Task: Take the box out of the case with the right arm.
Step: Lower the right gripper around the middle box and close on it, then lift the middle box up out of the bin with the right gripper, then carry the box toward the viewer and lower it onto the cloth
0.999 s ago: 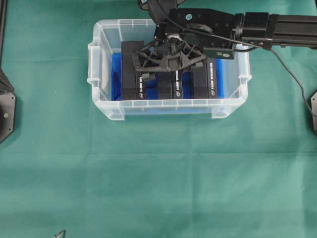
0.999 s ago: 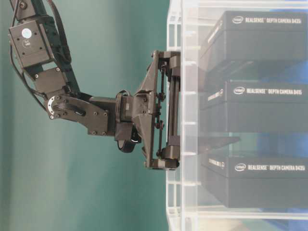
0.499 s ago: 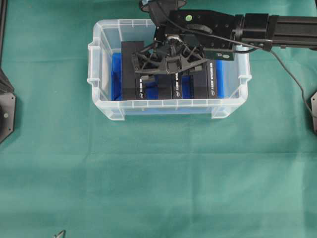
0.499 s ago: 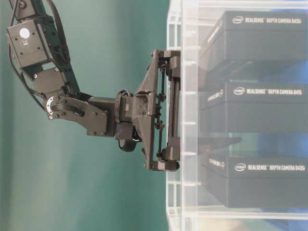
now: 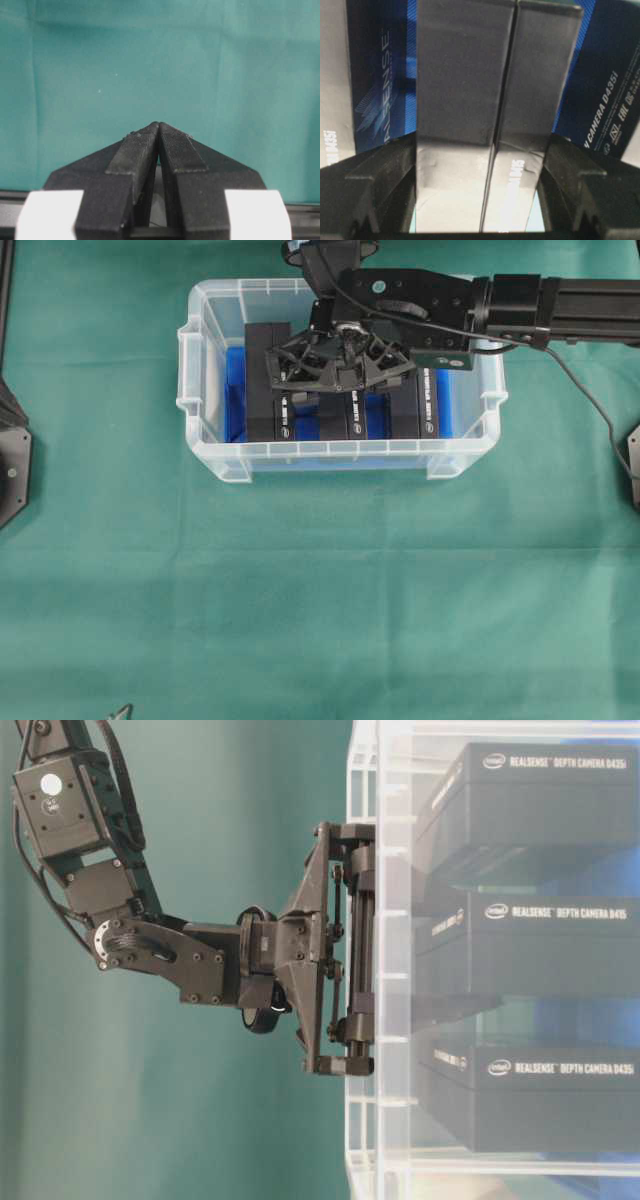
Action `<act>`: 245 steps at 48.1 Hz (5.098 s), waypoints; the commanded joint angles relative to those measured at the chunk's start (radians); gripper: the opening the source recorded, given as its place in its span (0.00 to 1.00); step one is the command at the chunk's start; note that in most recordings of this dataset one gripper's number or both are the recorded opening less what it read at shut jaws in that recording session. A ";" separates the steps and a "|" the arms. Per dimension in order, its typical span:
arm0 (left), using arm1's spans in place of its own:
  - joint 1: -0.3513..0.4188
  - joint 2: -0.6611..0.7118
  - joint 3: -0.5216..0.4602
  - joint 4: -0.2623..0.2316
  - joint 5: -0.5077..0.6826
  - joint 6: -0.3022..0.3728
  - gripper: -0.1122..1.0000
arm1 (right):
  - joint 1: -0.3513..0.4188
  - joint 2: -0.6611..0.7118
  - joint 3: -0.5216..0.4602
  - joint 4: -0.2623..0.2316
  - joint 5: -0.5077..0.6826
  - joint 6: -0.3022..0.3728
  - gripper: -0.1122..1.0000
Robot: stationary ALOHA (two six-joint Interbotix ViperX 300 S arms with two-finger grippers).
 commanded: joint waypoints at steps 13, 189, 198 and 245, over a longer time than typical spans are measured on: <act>-0.003 0.002 -0.026 0.003 -0.003 0.002 0.10 | 0.002 -0.066 -0.046 -0.005 0.091 0.005 0.69; -0.003 0.002 -0.028 0.003 0.018 -0.003 0.10 | 0.176 -0.120 -0.462 -0.141 0.492 0.170 0.69; -0.005 0.002 -0.026 0.003 0.028 -0.003 0.10 | 0.256 -0.120 -0.468 -0.163 0.508 0.250 0.69; -0.003 0.002 -0.026 0.003 0.031 -0.003 0.10 | 0.460 -0.091 -0.515 -0.183 0.589 0.462 0.69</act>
